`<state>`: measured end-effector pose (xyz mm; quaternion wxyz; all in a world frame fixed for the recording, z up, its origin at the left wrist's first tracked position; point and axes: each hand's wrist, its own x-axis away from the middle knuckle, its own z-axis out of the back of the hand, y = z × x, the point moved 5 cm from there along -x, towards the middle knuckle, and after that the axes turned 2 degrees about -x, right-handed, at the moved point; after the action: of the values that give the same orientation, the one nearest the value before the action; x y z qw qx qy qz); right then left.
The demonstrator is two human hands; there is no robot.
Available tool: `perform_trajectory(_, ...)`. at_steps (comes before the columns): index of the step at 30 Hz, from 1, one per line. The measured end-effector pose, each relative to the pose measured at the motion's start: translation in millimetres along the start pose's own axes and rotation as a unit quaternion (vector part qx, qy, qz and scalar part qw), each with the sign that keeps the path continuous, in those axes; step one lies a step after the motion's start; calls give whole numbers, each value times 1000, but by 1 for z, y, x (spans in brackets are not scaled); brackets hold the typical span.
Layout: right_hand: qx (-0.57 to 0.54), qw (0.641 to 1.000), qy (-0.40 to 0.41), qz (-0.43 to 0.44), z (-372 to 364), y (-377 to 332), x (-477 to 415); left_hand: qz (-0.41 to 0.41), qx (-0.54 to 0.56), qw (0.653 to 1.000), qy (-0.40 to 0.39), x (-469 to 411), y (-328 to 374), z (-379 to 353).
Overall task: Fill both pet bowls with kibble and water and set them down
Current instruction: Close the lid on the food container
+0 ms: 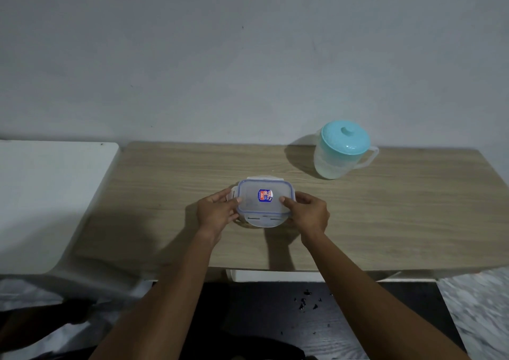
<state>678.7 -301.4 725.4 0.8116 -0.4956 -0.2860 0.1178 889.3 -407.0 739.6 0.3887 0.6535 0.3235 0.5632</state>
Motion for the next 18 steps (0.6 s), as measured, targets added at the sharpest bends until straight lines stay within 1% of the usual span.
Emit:
perform_trajectory(6, 15, 1000, -11, 15, -2, -1, -4, 16, -19, 1000, -15, -4, -2, 0)
perform_trajectory(11, 0, 1000, -9, 3, -1, 1, -6, 41, -12, 999, -12, -6, 2, -2)
perform_trajectory(15, 13, 1000, -19, -14, -4, -1, -9, 62, -19, 998, -8, -10, 3, -1)
perform_trajectory(18, 22, 999, -27, -19, -4, -1, -11, 62, -19, 998, -16, -9, 3, -4)
